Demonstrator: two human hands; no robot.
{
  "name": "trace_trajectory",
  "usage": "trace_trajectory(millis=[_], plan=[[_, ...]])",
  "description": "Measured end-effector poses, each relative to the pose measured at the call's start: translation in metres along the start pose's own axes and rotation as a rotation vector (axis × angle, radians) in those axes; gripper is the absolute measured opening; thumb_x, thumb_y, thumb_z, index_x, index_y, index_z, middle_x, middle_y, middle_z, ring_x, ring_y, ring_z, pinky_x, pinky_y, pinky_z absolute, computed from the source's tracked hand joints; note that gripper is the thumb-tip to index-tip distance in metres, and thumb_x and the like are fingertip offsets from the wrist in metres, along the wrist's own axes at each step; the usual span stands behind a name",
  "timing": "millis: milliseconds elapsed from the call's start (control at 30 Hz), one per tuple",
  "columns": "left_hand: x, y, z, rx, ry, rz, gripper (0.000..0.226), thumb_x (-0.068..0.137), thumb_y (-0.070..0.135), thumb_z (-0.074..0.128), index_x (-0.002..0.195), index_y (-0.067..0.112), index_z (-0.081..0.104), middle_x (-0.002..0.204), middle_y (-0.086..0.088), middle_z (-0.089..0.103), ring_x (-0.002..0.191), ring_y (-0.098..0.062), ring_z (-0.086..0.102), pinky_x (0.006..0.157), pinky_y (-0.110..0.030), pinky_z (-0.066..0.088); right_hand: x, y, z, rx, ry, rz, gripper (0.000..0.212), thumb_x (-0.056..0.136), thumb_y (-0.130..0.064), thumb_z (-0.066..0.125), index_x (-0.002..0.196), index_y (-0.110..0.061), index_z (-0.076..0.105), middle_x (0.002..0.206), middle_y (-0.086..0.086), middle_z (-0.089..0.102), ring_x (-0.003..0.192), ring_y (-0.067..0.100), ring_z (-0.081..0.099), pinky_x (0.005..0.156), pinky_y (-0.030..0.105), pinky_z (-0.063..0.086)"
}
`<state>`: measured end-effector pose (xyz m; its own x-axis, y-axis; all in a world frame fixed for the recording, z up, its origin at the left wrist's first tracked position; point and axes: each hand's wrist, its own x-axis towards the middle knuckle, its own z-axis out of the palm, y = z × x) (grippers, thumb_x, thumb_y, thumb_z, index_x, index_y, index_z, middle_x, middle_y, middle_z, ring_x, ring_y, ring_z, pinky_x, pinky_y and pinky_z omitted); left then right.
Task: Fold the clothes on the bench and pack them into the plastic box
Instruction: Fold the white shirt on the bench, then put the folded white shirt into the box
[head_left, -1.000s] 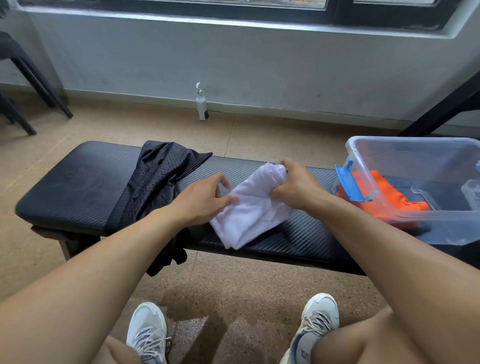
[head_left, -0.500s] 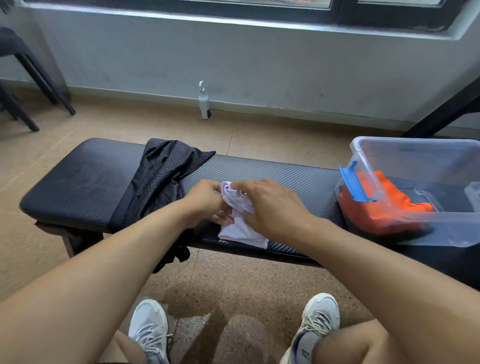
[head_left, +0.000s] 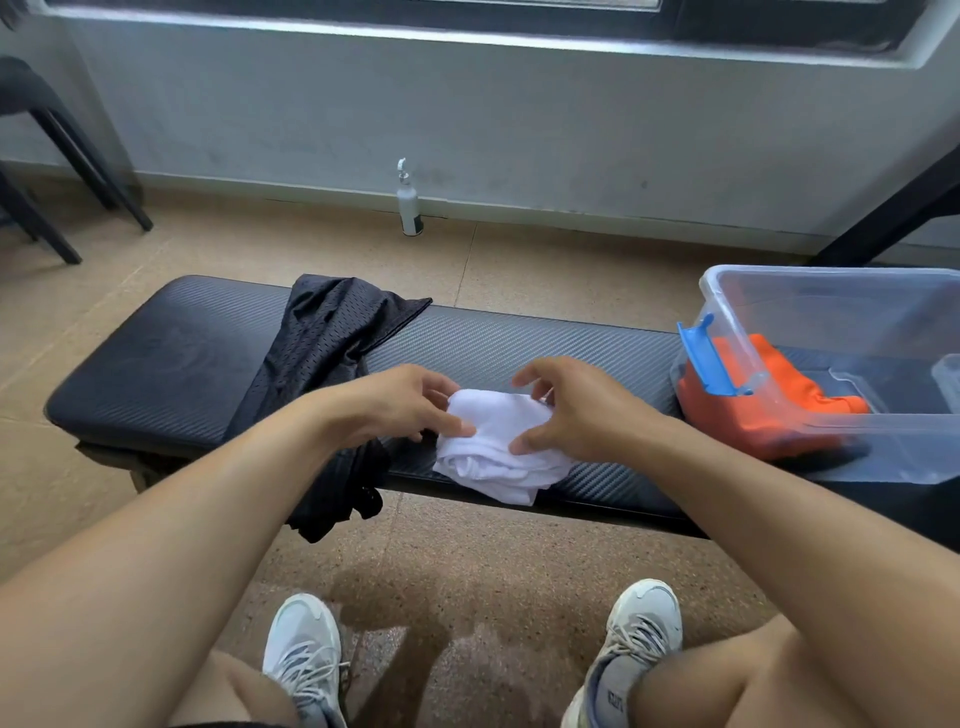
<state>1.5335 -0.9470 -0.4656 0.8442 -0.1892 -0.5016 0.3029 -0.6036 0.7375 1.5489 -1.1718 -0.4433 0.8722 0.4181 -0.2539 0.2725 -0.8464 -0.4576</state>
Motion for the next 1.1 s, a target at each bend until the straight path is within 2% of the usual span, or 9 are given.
trace_trajectory(millis=[200, 300, 400, 467, 567, 700, 767, 900, 1100], plan=[[-0.007, 0.005, 0.008, 0.167, -0.017, 0.076, 0.044, 0.078, 0.013, 0.083, 0.115, 0.027, 0.065, 0.103, 0.004, 0.075, 0.096, -0.015, 0.071, 0.091, -0.032, 0.054, 0.007, 0.006, 0.015, -0.025, -0.193, 0.096, 0.053, 0.062, -0.054, 0.088, 0.098, -0.026, 0.062, 0.09, -0.007, 0.065, 0.082, 0.016, 0.061, 0.062, 0.03, 0.042], [-0.013, 0.009, 0.007, 0.161, 0.066, 0.087, 0.04, 0.077, 0.014, 0.081, 0.111, 0.027, 0.064, 0.102, 0.003, 0.074, 0.096, -0.017, 0.069, 0.089, -0.034, 0.053, 0.004, 0.004, 0.009, 0.215, -0.073, 0.117, 0.045, 0.065, -0.033, 0.09, 0.097, -0.024, 0.061, 0.089, -0.004, 0.066, 0.081, 0.017, 0.065, 0.061, 0.03, 0.05], [-0.02, 0.017, 0.005, -0.005, 0.127, 0.122, 0.041, 0.069, 0.024, 0.078, 0.108, 0.019, 0.066, 0.104, -0.004, 0.073, 0.102, -0.027, 0.068, 0.097, -0.048, 0.051, -0.005, -0.003, -0.003, 0.666, 0.118, 0.086, 0.058, 0.072, -0.005, 0.081, 0.121, -0.021, 0.054, 0.105, 0.006, 0.064, 0.085, 0.027, 0.071, 0.056, 0.034, 0.059], [-0.023, 0.023, 0.008, -0.114, 0.041, 0.162, 0.045, 0.071, 0.03, 0.073, 0.112, 0.012, 0.065, 0.109, -0.01, 0.073, 0.104, -0.027, 0.068, 0.101, -0.051, 0.048, -0.011, -0.005, -0.012, 0.793, 0.234, 0.018, 0.061, 0.076, 0.001, 0.075, 0.127, -0.025, 0.052, 0.11, 0.005, 0.062, 0.091, 0.025, 0.071, 0.059, 0.03, 0.059], [-0.032, 0.035, 0.019, -0.13, -0.114, 0.215, 0.038, 0.092, 0.034, 0.068, 0.127, 0.02, 0.062, 0.119, 0.002, 0.073, 0.109, -0.011, 0.067, 0.099, -0.035, 0.05, -0.018, -0.002, -0.023, 0.746, 0.325, -0.119, 0.064, 0.079, -0.001, 0.073, 0.131, -0.03, 0.051, 0.115, 0.0, 0.064, 0.099, 0.017, 0.069, 0.073, 0.033, 0.062], [-0.034, 0.058, 0.034, -0.269, 0.198, 0.403, 0.058, 0.084, 0.054, 0.068, 0.133, 0.027, 0.056, 0.122, 0.008, 0.07, 0.108, -0.005, 0.068, 0.089, -0.024, 0.057, -0.027, 0.004, -0.032, 0.655, 0.397, -0.203, 0.059, 0.08, -0.015, 0.081, 0.131, -0.03, 0.054, 0.114, -0.003, 0.068, 0.102, 0.014, 0.069, 0.081, 0.034, 0.061], [-0.032, 0.069, 0.04, -0.335, 0.345, 0.458, 0.06, 0.079, 0.059, 0.075, 0.123, 0.022, 0.06, 0.113, 0.002, 0.072, 0.101, -0.014, 0.072, 0.083, -0.035, 0.062, -0.032, 0.003, -0.034, 0.66, 0.48, -0.227, 0.055, 0.079, -0.021, 0.083, 0.127, -0.029, 0.057, 0.117, -0.006, 0.067, 0.102, 0.014, 0.069, 0.082, 0.034, 0.061], [-0.029, 0.079, 0.05, -0.433, 0.503, 0.509, 0.053, 0.073, 0.058, 0.074, 0.109, 0.021, 0.062, 0.102, -0.003, 0.073, 0.093, -0.026, 0.073, 0.079, -0.058, 0.059, -0.037, 0.006, -0.034, 0.775, 0.509, -0.152, 0.065, 0.076, -0.028, 0.084, 0.132, -0.033, 0.05, 0.121, -0.008, 0.063, 0.104, 0.01, 0.068, 0.087, 0.033, 0.06], [-0.02, 0.109, 0.058, -0.528, 0.585, 0.537, 0.051, 0.076, 0.051, 0.08, 0.111, 0.017, 0.062, 0.103, -0.004, 0.074, 0.092, -0.022, 0.074, 0.078, -0.052, 0.062, -0.051, 0.004, -0.047, 0.785, 0.629, -0.142, 0.045, 0.086, -0.014, 0.077, 0.124, -0.025, 0.055, 0.105, -0.01, 0.071, 0.096, 0.003, 0.069, 0.087, 0.036, 0.059]])
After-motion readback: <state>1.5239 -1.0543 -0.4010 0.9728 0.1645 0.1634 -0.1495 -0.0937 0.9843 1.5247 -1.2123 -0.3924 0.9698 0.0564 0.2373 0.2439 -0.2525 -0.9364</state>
